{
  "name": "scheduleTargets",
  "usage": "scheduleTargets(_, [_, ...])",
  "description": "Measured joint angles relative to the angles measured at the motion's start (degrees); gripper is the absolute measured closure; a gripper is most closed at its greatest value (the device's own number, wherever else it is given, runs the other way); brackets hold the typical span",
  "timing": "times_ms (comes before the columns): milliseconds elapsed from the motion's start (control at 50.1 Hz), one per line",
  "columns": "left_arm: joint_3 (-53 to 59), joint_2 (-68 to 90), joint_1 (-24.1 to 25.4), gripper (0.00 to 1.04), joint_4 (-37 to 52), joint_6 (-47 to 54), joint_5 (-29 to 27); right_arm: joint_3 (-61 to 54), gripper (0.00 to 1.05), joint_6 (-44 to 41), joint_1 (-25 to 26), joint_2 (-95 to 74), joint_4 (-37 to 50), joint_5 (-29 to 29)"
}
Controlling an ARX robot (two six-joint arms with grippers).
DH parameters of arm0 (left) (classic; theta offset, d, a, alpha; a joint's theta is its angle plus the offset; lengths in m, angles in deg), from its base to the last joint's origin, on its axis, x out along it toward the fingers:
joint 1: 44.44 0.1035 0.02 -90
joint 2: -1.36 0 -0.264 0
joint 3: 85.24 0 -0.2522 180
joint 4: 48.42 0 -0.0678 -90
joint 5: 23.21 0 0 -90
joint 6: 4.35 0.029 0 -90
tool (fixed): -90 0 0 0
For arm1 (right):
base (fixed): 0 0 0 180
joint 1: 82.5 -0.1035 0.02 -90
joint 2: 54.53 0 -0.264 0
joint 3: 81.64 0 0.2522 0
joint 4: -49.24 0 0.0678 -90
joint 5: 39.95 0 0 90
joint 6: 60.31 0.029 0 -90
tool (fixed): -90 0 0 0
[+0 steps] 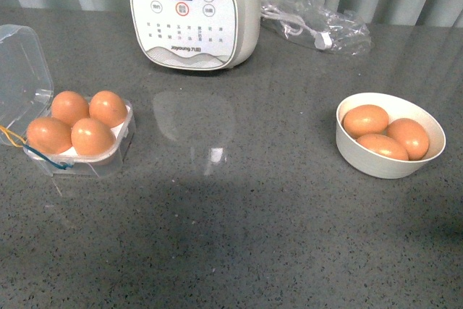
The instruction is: Put egg into box
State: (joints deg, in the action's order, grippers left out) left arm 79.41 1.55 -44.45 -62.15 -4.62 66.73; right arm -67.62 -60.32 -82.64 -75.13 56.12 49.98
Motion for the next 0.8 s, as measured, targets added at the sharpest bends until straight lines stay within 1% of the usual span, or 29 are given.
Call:
scheduleTargets(619, [0.0, 0.0, 0.0, 0.07, 0.0, 0.02, 0.0, 0.0, 1.02, 0.0, 0.0, 10.36, -10.23, 0.02])
scheduleTargets(659, [0.0, 0.0, 0.0, 0.07, 0.0, 0.02, 0.0, 0.02, 1.02, 0.0, 0.0, 12.44, -12.52, 0.02])
scheduleTargets(679, [0.0, 0.0, 0.0, 0.07, 0.0, 0.0, 0.0, 0.04, 1.02, 0.0, 0.0, 14.69, -15.93, 0.02])
scheduleTargets(699, [0.0, -0.02, 0.0, 0.07, 0.0, 0.0, 0.0, 0.04, 1.02, 0.0, 0.0, 15.1, -16.52, 0.02])
scheduleTargets(719, [0.0, -0.02, 0.0, 0.07, 0.0, 0.02, 0.0, 0.04, 1.02, -0.02, 0.0, 16.92, -18.86, 0.17])
scheduleTargets(799, [0.0, 0.0, 0.0, 0.07, 0.0, 0.0, -0.02, 0.04, 1.02, -0.02, 0.0, 19.96, -20.28, 0.17])
